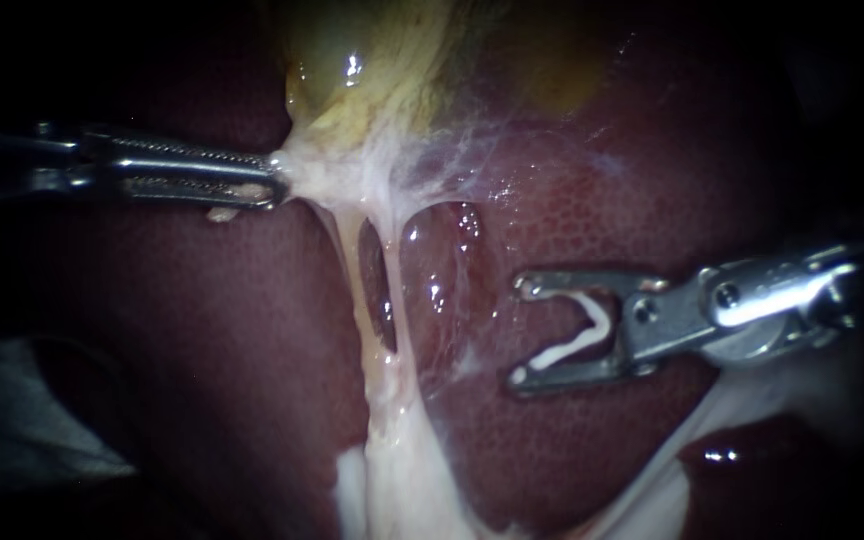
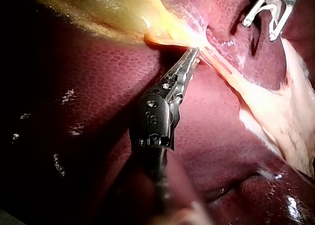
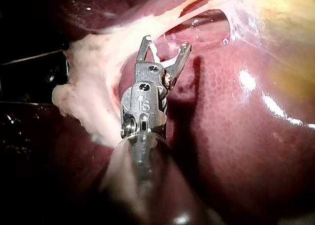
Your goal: Clipping first clip left tube
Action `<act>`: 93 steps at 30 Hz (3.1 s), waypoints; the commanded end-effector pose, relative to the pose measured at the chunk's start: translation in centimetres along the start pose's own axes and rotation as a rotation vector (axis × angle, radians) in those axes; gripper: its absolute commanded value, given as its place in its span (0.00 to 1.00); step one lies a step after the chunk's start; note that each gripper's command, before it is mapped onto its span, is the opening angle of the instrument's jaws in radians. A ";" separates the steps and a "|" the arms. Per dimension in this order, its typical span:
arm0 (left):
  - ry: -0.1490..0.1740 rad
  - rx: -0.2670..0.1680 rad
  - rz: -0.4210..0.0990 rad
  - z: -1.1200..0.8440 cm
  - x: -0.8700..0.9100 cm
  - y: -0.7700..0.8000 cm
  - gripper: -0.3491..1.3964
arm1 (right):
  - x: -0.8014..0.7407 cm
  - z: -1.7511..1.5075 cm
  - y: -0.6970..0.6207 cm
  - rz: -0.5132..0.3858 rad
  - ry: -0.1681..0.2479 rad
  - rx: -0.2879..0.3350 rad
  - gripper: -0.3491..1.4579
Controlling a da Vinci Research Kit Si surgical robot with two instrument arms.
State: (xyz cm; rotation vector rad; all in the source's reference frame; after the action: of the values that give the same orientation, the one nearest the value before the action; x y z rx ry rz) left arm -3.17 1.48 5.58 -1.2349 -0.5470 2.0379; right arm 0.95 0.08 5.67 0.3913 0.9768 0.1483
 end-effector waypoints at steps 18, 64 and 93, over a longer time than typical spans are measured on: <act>0.000 0.000 0.006 0.00 0.00 0.00 0.00 | 0.12 0.99 -0.03 0.114 0.073 0.043 0.47; 0.000 0.001 0.006 0.01 0.00 0.00 0.00 | 0.10 1.56 0.01 0.060 0.278 0.345 0.42; 0.000 0.001 0.006 0.01 0.00 0.00 0.00 | 0.08 1.47 -0.06 0.143 0.266 0.364 0.00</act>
State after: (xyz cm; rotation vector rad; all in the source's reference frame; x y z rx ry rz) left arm -3.19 1.48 5.59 -1.2373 -0.5431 2.0428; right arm 2.21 -0.33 6.32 0.7872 1.2442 0.1561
